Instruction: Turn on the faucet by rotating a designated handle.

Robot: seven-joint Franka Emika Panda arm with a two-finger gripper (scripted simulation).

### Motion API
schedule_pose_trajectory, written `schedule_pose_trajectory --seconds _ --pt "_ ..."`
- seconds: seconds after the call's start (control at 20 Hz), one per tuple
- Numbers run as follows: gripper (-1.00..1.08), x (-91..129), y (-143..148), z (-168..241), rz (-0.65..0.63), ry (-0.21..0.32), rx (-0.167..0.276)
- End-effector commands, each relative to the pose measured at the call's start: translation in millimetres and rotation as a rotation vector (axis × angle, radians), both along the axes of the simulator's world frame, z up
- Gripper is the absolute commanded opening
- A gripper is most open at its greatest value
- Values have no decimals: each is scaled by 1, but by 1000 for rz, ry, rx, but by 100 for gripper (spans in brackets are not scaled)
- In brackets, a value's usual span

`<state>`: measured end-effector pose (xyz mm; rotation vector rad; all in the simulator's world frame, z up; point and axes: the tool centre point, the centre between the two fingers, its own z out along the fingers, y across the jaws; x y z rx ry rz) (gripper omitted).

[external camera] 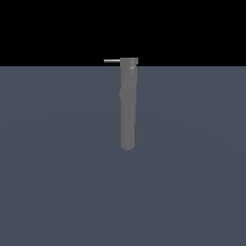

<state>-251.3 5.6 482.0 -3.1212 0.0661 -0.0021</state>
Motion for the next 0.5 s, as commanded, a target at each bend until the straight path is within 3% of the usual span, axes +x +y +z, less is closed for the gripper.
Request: schedule_pose_trajectory --seconds 0.0,0.45 --pt "-100 0 0 0 0 0 0" --pt "-100 18 2 -13 -1 0 -1"
